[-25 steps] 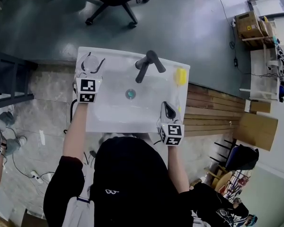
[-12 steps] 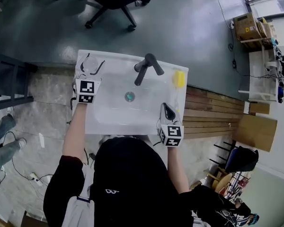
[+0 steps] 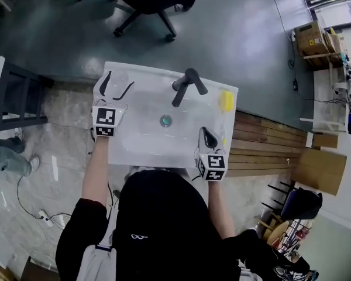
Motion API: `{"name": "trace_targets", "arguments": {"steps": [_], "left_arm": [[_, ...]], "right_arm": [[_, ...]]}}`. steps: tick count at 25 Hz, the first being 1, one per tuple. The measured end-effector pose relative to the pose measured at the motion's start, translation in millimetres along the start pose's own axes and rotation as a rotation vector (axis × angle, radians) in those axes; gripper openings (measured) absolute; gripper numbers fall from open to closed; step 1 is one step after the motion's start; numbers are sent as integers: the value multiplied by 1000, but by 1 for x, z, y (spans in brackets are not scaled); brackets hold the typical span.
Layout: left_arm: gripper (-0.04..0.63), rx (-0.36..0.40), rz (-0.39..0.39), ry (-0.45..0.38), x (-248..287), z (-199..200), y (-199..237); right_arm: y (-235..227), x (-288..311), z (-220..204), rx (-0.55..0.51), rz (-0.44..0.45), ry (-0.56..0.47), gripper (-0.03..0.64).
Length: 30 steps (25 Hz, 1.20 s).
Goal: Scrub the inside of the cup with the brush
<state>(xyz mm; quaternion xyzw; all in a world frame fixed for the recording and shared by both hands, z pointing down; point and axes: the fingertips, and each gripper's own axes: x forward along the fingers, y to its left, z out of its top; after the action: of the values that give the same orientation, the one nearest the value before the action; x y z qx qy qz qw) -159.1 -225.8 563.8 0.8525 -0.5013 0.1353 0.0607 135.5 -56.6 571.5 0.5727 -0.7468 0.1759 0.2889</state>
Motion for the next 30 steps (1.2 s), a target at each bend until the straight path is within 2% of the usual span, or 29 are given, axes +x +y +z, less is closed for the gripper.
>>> {"name": "trace_targets", "arguments": {"steps": [8,12,18,24,30], "left_arm": [[354,-39,56,-70,-46,31,2],[354,-81,59,-90,-67,47,-10],[353,-84,47,-101,-89,63,-39],[282,-60,39,-76,-94,71,-66],[216,-81,45,-94,-97,90,-98]], "right_arm": [[17,10,13,-3,57,-45,-2],[24,9,27,9,80,-93,-2],[35,7,45,45,115,-170,-2],[44,3,65,110,130,-266,-2],[46,-14,96,143,136,-373,-2]]}}
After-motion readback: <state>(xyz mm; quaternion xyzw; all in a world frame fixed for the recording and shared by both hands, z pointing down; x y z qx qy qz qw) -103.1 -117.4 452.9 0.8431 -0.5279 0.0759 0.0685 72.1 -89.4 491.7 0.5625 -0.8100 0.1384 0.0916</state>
